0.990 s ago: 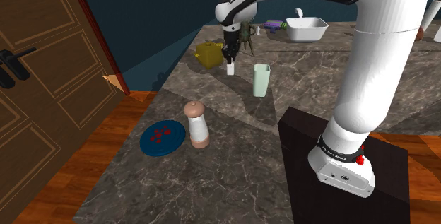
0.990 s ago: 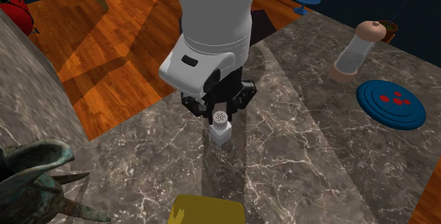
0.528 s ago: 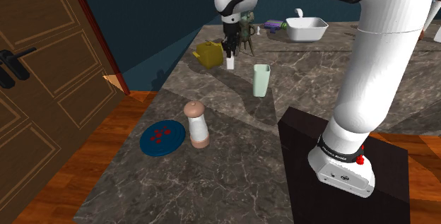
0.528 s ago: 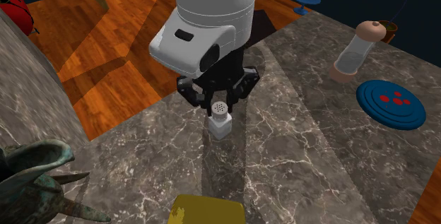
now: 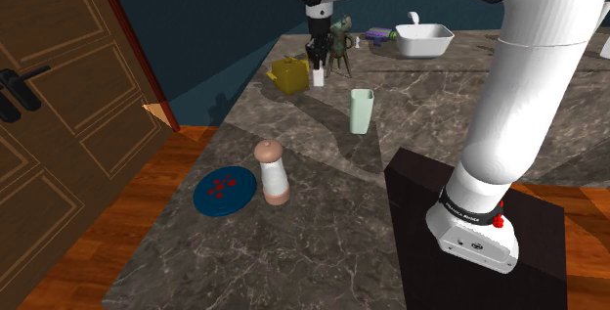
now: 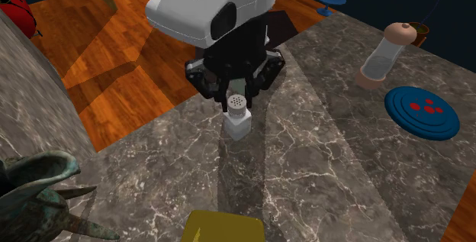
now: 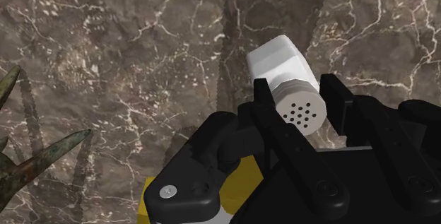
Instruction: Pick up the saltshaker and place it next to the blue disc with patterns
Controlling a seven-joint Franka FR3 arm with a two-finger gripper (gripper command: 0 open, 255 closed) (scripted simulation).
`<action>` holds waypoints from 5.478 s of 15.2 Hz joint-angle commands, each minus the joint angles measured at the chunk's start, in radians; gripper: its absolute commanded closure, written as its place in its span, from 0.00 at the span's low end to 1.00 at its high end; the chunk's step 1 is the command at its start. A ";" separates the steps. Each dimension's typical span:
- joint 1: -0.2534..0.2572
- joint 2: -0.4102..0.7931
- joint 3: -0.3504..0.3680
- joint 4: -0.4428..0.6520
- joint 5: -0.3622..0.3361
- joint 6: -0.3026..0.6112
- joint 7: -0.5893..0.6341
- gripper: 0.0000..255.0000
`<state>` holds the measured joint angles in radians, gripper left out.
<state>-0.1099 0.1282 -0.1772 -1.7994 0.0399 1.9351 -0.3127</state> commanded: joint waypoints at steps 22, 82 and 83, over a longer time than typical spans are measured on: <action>0.137 0.025 0.106 0.189 -0.017 -0.160 0.252 1.00; 0.357 0.357 0.224 0.277 -0.056 0.088 0.595 0.00; 0.357 0.347 0.224 0.295 -0.055 0.060 0.595 0.00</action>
<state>0.2463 0.4816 0.0464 -1.5106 -0.0157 2.0078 0.2806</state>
